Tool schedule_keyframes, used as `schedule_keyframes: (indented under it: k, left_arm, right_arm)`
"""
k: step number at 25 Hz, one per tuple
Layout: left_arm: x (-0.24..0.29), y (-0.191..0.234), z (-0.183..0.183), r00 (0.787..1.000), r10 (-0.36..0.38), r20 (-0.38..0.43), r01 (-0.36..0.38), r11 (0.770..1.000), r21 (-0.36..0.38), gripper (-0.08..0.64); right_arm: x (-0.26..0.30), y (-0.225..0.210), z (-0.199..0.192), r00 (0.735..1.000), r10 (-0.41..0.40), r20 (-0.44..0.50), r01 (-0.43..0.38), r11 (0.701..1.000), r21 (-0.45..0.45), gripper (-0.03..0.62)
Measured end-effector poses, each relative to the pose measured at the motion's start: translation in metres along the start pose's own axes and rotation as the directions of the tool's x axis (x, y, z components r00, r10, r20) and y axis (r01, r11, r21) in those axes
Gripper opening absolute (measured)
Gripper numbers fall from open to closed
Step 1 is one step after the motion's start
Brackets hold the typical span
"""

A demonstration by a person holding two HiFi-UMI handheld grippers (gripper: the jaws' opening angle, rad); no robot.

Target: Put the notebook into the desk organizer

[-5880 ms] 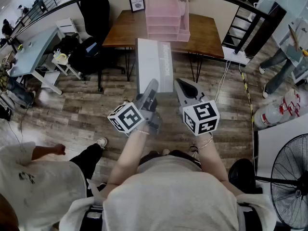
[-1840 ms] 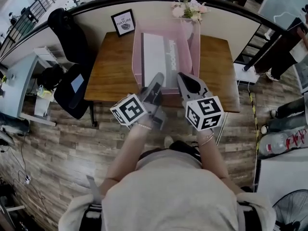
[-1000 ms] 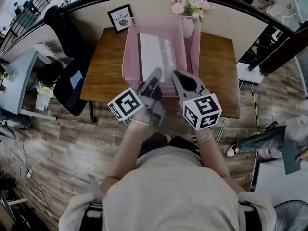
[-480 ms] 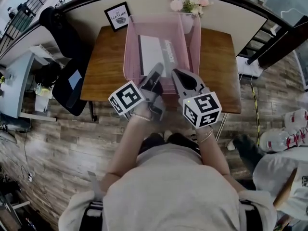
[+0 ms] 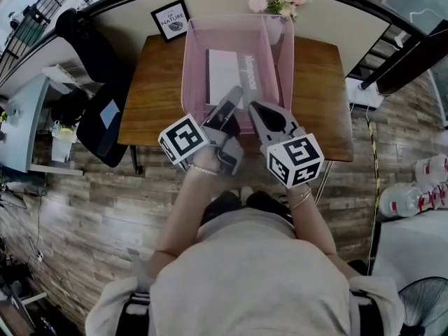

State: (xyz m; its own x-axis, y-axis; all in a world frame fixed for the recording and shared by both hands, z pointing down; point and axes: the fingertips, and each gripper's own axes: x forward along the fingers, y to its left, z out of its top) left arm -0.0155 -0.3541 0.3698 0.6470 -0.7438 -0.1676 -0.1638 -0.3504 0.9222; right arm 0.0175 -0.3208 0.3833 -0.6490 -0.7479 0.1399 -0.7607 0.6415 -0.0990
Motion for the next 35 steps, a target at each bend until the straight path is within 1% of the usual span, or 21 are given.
schedule_keyframes:
  k: [2,5,6,11,14,17,19,21,22,26,30,35]
  left_arm:
    - [-0.002,0.004,0.001,1.0,0.025,-0.005,-0.025,1.0,0.011,0.185]
    - [0.003,-0.008,0.0,0.999,-0.035,-0.002,0.035,0.999,-0.019,0.199]
    - [0.003,-0.009,-0.001,0.999,-0.043,-0.001,0.043,0.999,-0.025,0.199]
    - [0.001,-0.003,0.0,1.0,-0.018,0.001,0.018,1.0,-0.023,0.205]
    - [0.002,-0.008,-0.001,0.999,-0.045,0.004,0.045,0.998,-0.037,0.209]
    - [0.002,-0.007,-0.001,0.999,-0.043,0.005,0.043,0.998,-0.044,0.213]
    - [0.001,-0.007,0.0,0.999,-0.042,0.009,0.042,0.998,-0.054,0.219]
    - [0.0,-0.007,0.001,0.999,-0.042,0.013,0.042,0.997,-0.057,0.227]
    - [0.0,-0.007,0.001,0.999,-0.042,0.014,0.043,0.997,-0.058,0.227]
    - [0.0,-0.006,0.001,0.999,-0.04,0.013,0.041,0.997,-0.069,0.237]
    - [-0.006,-0.003,-0.001,0.999,-0.032,0.021,0.034,0.994,-0.105,0.241]
    - [-0.01,0.003,0.001,0.999,-0.015,0.033,0.019,0.992,-0.122,0.244]
  right_arm:
    - [0.0,0.004,0.001,1.0,0.008,0.009,-0.008,1.0,0.001,0.011]
    - [-0.001,0.01,0.004,0.999,0.02,0.025,-0.02,1.0,-0.007,0.011]
    - [-0.002,0.012,0.005,0.999,0.023,0.032,-0.023,1.0,-0.013,0.011]
    - [-0.005,0.017,0.01,0.998,0.036,0.057,-0.035,0.999,-0.026,0.011]
    - [-0.006,0.02,0.012,0.997,0.043,0.061,-0.041,0.999,-0.028,0.011]
    - [-0.006,0.02,0.012,0.997,0.042,0.063,-0.039,0.998,-0.043,0.011]
    - [-0.005,0.024,0.014,0.996,0.055,0.066,-0.051,0.997,-0.064,0.021]
    - [-0.005,0.029,0.015,0.995,0.076,0.063,-0.071,0.994,-0.088,0.09]
    - [-0.004,0.031,0.015,0.995,0.079,0.058,-0.073,0.992,-0.106,0.095]
    - [0.0,0.029,0.01,0.999,0.035,0.02,-0.03,0.976,-0.214,0.097]
    - [0.004,0.027,0.005,1.0,0.001,0.003,0.0,0.975,-0.224,0.097]
    - [0.008,0.032,0.005,1.0,0.017,-0.012,-0.019,0.965,-0.263,0.1]
